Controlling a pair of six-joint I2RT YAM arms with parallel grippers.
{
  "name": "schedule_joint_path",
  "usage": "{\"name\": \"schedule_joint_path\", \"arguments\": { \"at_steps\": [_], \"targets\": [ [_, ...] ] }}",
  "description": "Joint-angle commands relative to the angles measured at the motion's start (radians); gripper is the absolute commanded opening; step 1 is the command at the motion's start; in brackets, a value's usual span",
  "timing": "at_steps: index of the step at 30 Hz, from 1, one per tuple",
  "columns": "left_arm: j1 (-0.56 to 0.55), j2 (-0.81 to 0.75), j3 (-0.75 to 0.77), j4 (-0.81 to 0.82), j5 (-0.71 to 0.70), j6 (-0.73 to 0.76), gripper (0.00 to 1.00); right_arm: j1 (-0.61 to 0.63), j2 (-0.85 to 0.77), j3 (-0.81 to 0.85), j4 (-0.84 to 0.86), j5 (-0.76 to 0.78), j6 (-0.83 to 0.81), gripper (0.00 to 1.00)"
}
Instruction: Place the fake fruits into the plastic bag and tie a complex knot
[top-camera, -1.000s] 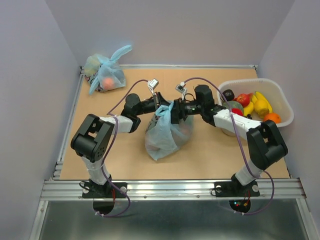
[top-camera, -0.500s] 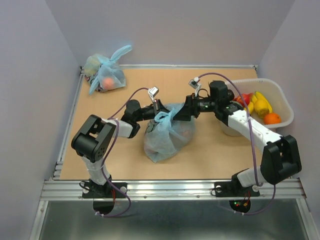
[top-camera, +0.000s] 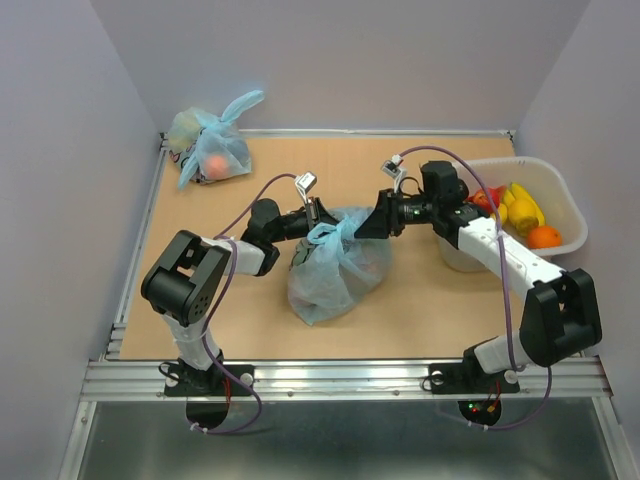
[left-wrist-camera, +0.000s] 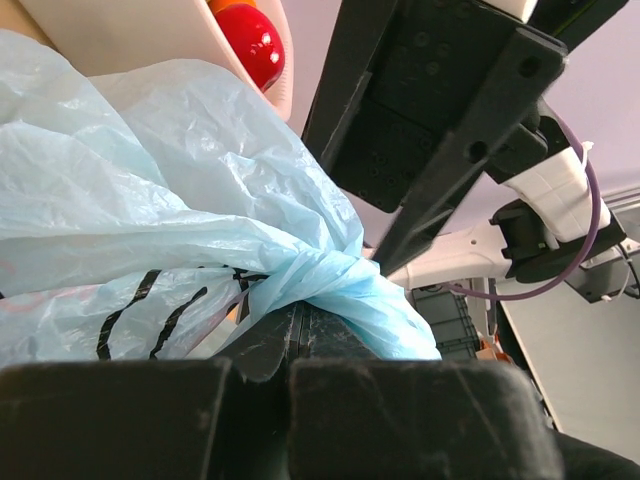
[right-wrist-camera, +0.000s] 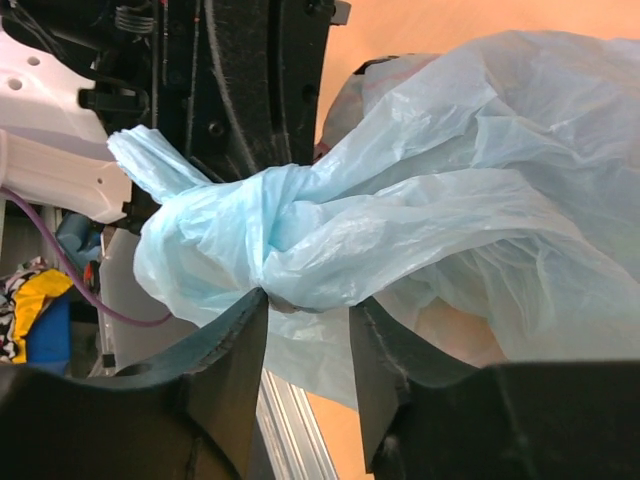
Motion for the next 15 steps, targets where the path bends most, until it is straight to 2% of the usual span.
{"name": "schedule_joint_path", "arguments": {
  "at_steps": [1, 11, 15],
  "targets": [
    [-0.006, -0.057, 0.011, 0.246, 0.016, 0.020, 0.00, -0.001, 0.013, 0.060, 0.030, -0.010, -0.001, 0.42],
    [-0.007, -0.060, 0.007, 0.229, 0.016, 0.032, 0.00, -0.059, -0.062, 0.042, 0.034, -0.050, 0.041, 0.41],
    [-0.007, -0.054, 0.011, 0.231, 0.016, 0.032, 0.00, -0.060, -0.076, 0.037, 0.035, -0.080, 0.035, 0.38]
  ]
}}
